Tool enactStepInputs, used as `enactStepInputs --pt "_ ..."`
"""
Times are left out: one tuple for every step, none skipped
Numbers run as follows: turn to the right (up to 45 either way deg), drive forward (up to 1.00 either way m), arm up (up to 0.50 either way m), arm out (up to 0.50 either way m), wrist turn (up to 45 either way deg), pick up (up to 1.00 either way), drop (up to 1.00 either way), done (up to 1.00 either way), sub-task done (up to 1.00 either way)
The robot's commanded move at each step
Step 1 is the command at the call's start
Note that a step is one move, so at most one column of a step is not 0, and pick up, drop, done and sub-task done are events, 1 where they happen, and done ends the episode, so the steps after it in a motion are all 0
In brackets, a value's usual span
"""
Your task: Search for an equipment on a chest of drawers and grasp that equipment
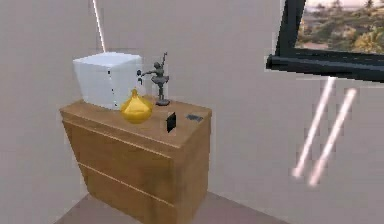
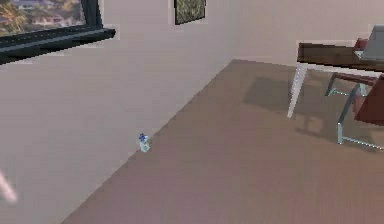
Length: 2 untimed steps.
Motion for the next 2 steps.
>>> enactStepInputs --pt "24.0 0.00 0.00 0.00 0.0 0.00 0.00 0.00 0.00" --pt "0.0 0.30 0.00 0.00 0.0 0.00 0.00 0.00 0.00"
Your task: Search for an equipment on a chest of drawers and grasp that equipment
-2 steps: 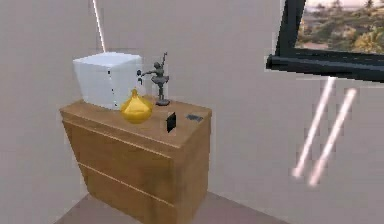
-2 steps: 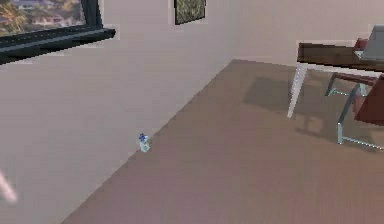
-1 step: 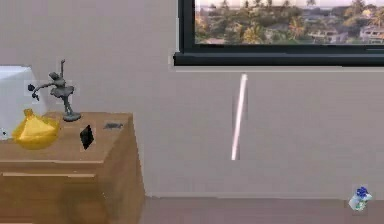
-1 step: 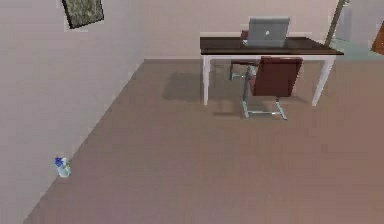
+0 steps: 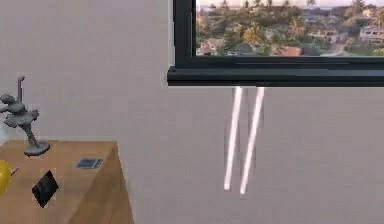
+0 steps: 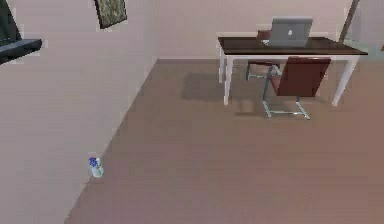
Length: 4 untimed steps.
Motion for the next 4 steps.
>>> enactStepInputs --pt "-45.0 0.00 0.00 0.00 0.0 0.00 0.00 0.00 0.00" --pt "-45.0 0.00 0.00 0.00 0.0 0.00 0.00 0.00 0.00" --pt "-33.0 0.00 0.00 0.00 0.0 0.00 0.00 0.00 0.00" --pt "-3.0 0.00 0.00 0.00 0.0 0.00 0.00 0.00 0.00"
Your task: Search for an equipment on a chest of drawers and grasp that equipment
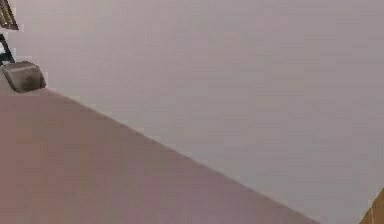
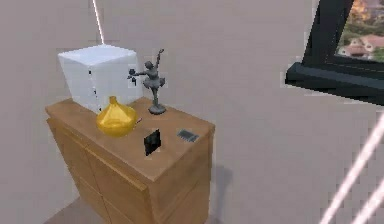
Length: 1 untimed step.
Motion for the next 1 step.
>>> enactStepInputs --pt "45.0 0.00 0.00 0.00 0.0 0.00 0.00 0.00 0.00"
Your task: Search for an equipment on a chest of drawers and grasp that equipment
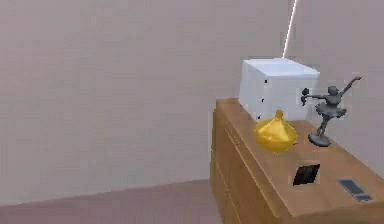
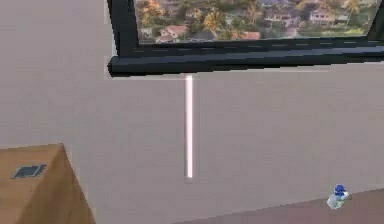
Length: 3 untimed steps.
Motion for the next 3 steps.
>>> enactStepInputs --pt "45.0 0.00 0.00 0.00 0.0 0.00 0.00 0.00 0.00" --pt "33.0 0.00 0.00 0.00 0.0 0.00 0.00 0.00 0.00" --pt "0.0 0.50 0.00 0.00 0.0 0.00 0.00 0.00 0.00"
